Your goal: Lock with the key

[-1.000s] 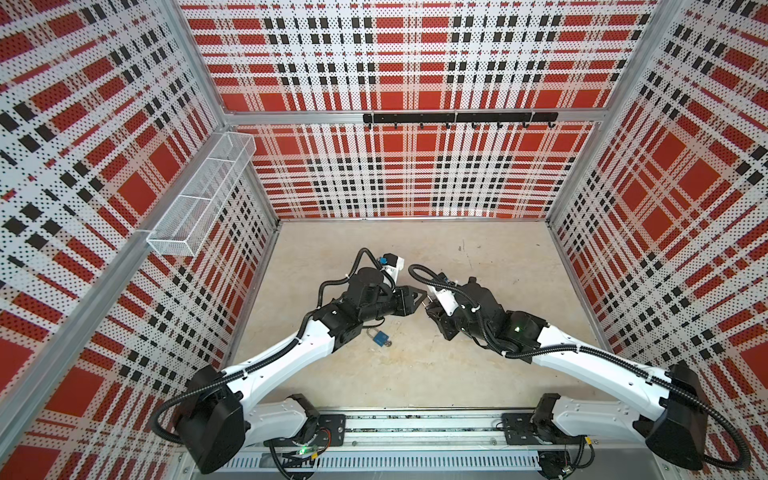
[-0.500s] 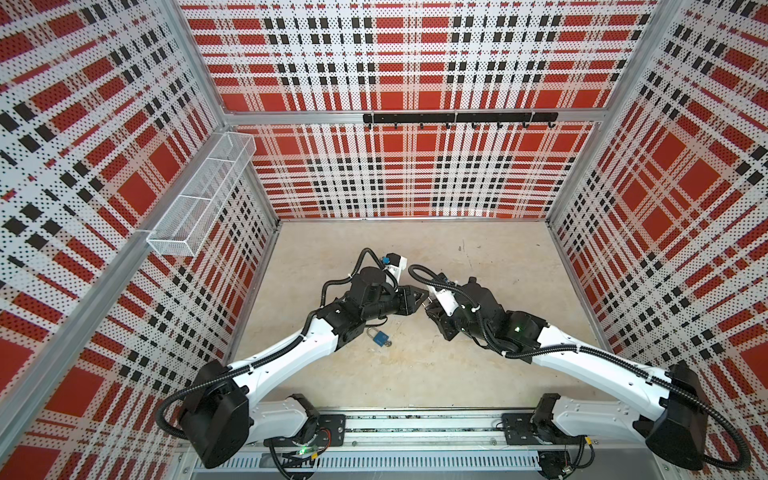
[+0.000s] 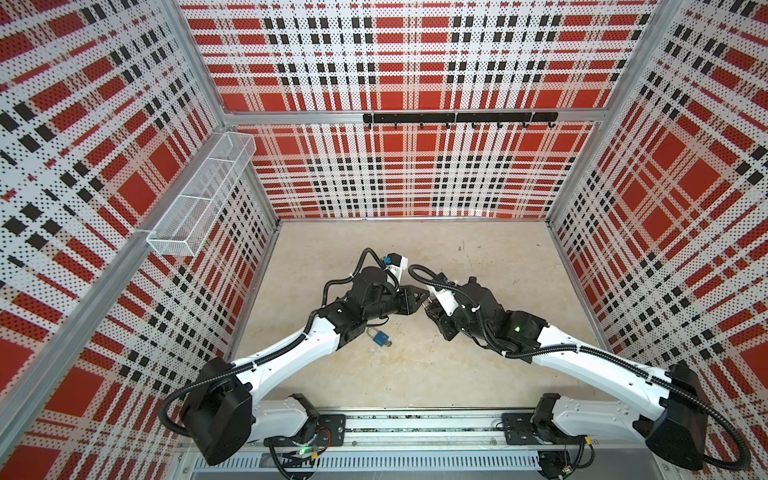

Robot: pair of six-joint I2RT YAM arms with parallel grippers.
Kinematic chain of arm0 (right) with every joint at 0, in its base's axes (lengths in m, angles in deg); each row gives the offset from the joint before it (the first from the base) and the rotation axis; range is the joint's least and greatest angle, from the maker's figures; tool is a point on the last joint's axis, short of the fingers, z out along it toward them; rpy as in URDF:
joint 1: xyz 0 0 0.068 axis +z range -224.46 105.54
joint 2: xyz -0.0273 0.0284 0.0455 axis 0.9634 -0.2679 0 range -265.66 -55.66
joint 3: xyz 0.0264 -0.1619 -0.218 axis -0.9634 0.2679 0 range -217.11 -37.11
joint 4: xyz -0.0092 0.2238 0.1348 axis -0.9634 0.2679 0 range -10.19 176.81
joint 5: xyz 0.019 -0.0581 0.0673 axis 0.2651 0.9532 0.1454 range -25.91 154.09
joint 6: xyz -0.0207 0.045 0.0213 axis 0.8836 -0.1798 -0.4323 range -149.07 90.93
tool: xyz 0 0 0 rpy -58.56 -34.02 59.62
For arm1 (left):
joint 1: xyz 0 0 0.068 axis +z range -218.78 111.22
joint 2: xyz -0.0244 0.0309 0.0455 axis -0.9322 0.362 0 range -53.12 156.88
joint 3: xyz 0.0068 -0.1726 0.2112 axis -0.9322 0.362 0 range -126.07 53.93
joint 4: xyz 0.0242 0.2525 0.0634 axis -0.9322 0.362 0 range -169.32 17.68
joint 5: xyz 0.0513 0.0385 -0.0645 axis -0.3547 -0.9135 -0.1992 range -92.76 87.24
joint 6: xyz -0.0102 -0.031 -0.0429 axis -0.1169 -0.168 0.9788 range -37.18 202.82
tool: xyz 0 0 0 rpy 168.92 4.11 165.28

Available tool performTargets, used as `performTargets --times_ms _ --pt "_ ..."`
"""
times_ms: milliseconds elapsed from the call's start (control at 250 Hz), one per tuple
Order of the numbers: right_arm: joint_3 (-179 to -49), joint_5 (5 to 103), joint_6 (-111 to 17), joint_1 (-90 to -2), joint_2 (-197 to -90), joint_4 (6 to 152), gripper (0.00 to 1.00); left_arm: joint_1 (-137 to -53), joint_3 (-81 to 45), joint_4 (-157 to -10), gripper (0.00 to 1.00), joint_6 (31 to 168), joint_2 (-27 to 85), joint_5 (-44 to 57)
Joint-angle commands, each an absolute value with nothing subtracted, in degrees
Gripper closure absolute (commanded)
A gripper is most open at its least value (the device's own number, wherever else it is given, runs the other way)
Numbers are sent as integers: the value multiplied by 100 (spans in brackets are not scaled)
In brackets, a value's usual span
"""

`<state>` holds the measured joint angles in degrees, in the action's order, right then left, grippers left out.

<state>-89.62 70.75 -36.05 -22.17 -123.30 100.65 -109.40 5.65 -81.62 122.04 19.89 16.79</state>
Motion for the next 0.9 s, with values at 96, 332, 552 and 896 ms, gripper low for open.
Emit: performTargets --times_ms 96,332,552,896 --pt "-9185 7033 -3522 -2232 -12202 9813 88 -10998 581 -8371 77 12230 2023 1755" --pt "-9221 7002 -3513 -2230 -12193 9810 88 -10993 612 -8371 80 12233 2005 1721" --pt "-9241 6994 -3522 -2256 -12141 9809 88 -10991 605 -8371 87 12229 2048 1737" --pt "-9285 6990 -3587 -2250 -12043 9759 70 -10966 680 -8470 100 12384 2024 1594"
